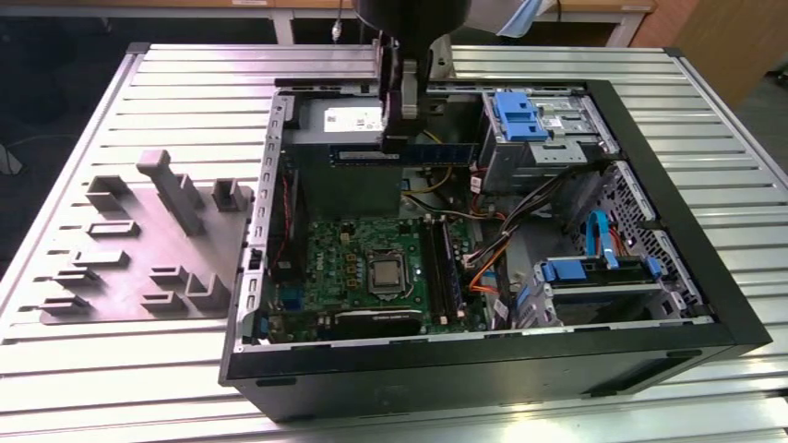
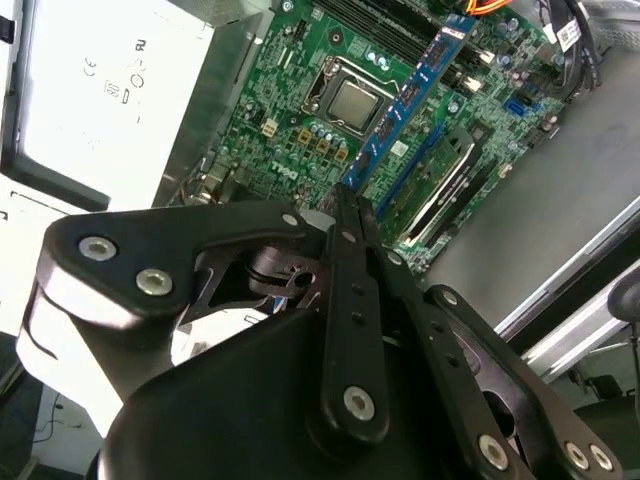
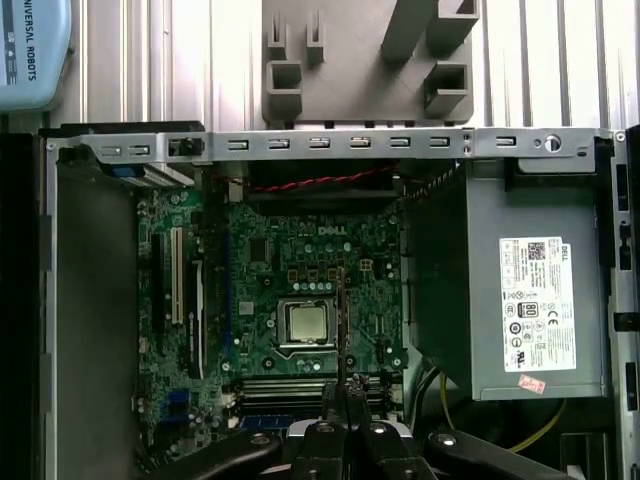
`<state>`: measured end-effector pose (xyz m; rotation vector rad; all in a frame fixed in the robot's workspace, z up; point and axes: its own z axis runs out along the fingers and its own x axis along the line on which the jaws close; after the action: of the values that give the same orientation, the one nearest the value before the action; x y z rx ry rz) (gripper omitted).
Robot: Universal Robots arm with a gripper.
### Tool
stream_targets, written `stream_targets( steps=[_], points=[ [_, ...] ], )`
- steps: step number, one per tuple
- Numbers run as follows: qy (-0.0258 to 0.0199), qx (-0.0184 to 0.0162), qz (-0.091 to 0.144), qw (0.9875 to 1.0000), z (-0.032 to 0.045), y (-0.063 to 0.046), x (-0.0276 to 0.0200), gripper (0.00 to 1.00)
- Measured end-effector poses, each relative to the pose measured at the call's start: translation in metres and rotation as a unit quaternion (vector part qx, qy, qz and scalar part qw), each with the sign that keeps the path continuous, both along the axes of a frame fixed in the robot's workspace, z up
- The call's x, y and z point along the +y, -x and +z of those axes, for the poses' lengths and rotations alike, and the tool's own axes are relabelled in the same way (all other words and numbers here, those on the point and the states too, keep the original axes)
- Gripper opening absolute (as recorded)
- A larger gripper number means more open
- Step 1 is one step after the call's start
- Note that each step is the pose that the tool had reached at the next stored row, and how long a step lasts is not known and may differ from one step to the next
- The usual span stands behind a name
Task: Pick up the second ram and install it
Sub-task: 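Pick up the second ram and move it above second insertion slot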
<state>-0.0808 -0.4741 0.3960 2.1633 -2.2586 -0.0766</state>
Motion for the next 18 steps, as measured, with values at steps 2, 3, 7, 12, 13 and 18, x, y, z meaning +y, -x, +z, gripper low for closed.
stream_targets(
  steps=[2, 3, 7, 12, 13, 18],
  points=[
    [-0.0001, -0.0001, 0.0, 1.0, -0.0008, 0.0, 0.0001, 0.11],
    [0.0, 0.0, 0.0, 1.0, -0.0021, 0.0, 0.0001, 0.11],
    [0.0, 0.0, 0.0, 1.0, -0.0095, 0.0, 0.0, 0.11],
    [-0.0001, 0.0, 0.0, 1.0, -0.0187, 0.0, 0.0001, 0.11],
    [0.0, 0.0, 0.0, 1.0, -0.0205, 0.0, 0.0, 0.11],
    [0.0, 0.0, 0.001, 1.0, -0.0294, 0.0, 0.0001, 0.11]
  ],
)
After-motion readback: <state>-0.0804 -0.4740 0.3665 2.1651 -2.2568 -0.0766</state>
